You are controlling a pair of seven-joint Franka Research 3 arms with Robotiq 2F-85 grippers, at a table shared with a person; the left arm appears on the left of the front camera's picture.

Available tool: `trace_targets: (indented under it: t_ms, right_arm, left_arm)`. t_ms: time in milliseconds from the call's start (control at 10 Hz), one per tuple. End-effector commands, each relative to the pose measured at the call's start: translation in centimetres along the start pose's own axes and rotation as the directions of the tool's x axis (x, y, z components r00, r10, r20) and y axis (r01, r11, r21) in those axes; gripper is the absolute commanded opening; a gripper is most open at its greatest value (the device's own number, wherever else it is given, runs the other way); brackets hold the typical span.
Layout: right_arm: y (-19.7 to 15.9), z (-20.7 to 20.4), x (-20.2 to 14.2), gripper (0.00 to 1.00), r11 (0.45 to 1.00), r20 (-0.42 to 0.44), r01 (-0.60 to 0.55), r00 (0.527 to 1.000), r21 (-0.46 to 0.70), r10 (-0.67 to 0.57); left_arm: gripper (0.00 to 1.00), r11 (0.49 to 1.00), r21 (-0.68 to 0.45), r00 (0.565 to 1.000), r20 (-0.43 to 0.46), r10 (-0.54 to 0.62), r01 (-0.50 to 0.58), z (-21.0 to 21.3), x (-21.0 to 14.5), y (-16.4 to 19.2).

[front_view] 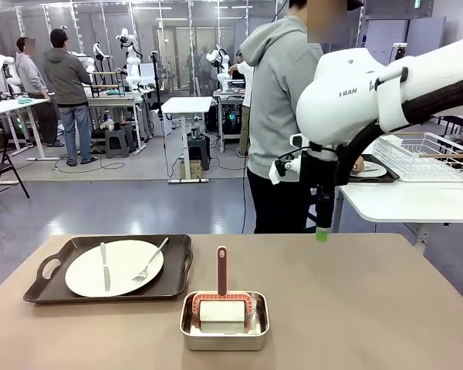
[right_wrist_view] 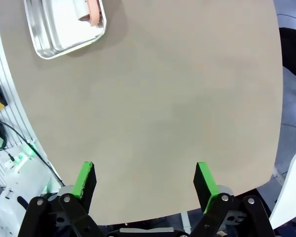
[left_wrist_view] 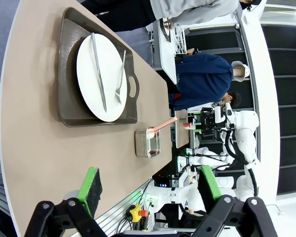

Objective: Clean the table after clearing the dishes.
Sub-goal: When the left (or right) Handle tray is removed, use the left hand (or right hand) to clean the left (or right) side of the table with the Lint Roller.

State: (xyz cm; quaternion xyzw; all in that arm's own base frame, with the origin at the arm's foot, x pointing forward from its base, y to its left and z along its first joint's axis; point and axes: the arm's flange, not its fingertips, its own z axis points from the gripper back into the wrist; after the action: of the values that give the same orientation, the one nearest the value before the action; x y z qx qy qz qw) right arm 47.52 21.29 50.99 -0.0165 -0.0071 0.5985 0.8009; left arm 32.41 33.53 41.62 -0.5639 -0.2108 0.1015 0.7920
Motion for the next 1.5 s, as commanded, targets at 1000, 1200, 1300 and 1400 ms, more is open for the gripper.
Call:
trace_targets:
  t_ms: [1000,1200,1300,1400]
  right_arm:
    - [-2.8,-0.2,7.3,1.00,0.951,0.057,-0.297,0.954,0.082,0.293]
    - [-2.9,-2.3,10.0,1.00,0.933,0.075,-0.322,0.946,0.162,0.314]
    - [-2.3,-3.4,11.2,1.00,0.927,0.100,-0.325,0.945,0.186,0.311]
    - [-1.5,-4.5,12.7,1.00,0.924,0.087,-0.321,0.947,0.206,0.310]
  left_arm:
    - [1.00,1.000,-0.003,1.000,0.000,-0.008,0.008,0.1,-0.2,0.0]
    - [1.00,1.000,-0.003,1.000,0.000,-0.008,0.008,0.1,-0.2,0.0]
    - [1.00,1.000,-0.003,1.000,0.000,-0.008,0.008,0.1,-0.2,0.0]
    - [1.00,1.000,-0.003,1.000,0.000,-0.008,0.008,0.1,-0.2,0.0]
